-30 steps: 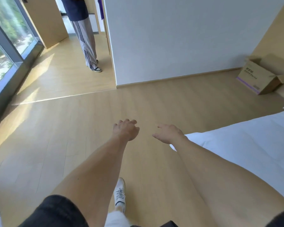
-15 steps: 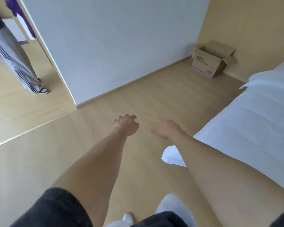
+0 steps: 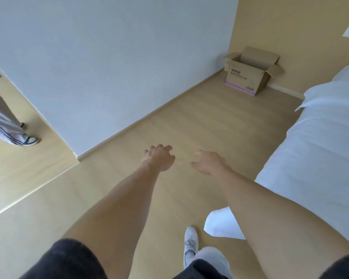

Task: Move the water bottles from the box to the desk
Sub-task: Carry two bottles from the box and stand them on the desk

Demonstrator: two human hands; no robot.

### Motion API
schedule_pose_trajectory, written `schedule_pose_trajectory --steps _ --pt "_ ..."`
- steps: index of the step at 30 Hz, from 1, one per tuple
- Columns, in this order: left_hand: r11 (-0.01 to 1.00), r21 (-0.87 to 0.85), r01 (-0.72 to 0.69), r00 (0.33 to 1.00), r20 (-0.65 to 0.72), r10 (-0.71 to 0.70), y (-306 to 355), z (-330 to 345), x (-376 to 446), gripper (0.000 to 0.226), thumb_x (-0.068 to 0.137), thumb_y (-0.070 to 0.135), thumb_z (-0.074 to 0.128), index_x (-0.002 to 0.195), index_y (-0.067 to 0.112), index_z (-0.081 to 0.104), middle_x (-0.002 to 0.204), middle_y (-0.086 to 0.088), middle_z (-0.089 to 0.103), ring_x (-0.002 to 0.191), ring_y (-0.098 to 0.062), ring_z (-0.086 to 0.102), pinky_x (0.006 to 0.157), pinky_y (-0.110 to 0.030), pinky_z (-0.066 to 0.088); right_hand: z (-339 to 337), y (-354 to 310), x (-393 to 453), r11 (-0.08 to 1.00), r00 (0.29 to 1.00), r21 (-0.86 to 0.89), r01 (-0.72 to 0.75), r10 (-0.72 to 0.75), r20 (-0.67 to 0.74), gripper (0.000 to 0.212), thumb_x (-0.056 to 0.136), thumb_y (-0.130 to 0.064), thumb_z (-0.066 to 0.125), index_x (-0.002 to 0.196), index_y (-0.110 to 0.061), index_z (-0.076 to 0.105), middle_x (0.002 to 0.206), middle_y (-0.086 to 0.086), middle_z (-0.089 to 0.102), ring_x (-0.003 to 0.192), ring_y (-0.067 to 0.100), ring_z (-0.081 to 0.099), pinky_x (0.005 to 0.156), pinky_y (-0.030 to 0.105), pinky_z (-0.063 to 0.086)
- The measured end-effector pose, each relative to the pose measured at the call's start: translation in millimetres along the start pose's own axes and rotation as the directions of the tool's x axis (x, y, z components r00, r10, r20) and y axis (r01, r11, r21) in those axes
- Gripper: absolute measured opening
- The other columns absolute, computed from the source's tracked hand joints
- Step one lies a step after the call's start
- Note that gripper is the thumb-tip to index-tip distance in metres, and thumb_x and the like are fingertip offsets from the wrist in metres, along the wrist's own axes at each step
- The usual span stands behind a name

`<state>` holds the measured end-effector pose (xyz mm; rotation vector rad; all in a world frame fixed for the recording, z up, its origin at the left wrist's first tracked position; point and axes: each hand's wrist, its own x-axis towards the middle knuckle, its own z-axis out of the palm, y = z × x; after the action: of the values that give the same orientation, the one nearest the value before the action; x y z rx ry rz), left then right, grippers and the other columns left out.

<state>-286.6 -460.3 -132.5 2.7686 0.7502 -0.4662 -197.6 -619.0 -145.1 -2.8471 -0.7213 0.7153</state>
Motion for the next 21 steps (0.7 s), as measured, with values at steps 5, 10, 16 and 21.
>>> schedule_pose_trajectory --steps 5,10,16,21 --pt "1.0 0.02 0.018 1.0 -0.007 -0.018 15 -48 88 0.051 0.101 0.042 0.036 0.152 0.035 0.036 0.15 -0.002 0.043 0.136 -0.028 0.038 0.112 -0.043 0.029 -50 -2 87 0.999 1.0 0.026 0.03 -0.03 -0.002 0.061 0.092 -0.058 0.051 0.145 -0.03 0.045 0.143 0.004 0.056 0.132 0.026 0.052 0.105 0.037 0.044" --pt "0.999 0.033 -0.025 1.0 -0.009 0.025 49 -76 161 0.052 0.101 0.045 0.036 0.153 0.035 0.035 0.15 -0.001 0.044 0.137 -0.029 0.038 0.112 -0.043 0.029 -93 16 151 0.999 1.0 0.033 0.01 -0.01 -0.001 0.061 0.091 -0.058 0.051 0.145 -0.03 0.044 0.141 0.004 0.057 0.131 0.026 0.052 0.103 0.037 0.044" --pt "0.992 0.05 -0.115 0.993 0.016 0.115 92 -94 240 0.053 0.101 0.048 0.038 0.153 0.036 0.034 0.15 -0.002 0.044 0.138 -0.028 0.038 0.111 -0.043 0.029 -126 53 213 0.996 0.996 0.037 -0.08 0.082 -0.032 0.059 0.092 -0.059 0.05 0.144 -0.03 0.045 0.14 0.005 0.056 0.131 0.027 0.051 0.1 0.038 0.041" --pt "0.972 0.076 -0.222 0.975 0.033 0.22 134 -112 321 0.054 0.101 0.048 0.038 0.154 0.036 0.032 0.151 -0.002 0.043 0.138 -0.029 0.038 0.112 -0.044 0.03 -158 86 270 0.98 0.979 0.071 -0.188 0.193 -0.068 0.063 0.092 -0.059 0.05 0.149 -0.034 0.038 0.141 0.008 0.052 0.132 0.029 0.048 0.104 0.04 0.041"
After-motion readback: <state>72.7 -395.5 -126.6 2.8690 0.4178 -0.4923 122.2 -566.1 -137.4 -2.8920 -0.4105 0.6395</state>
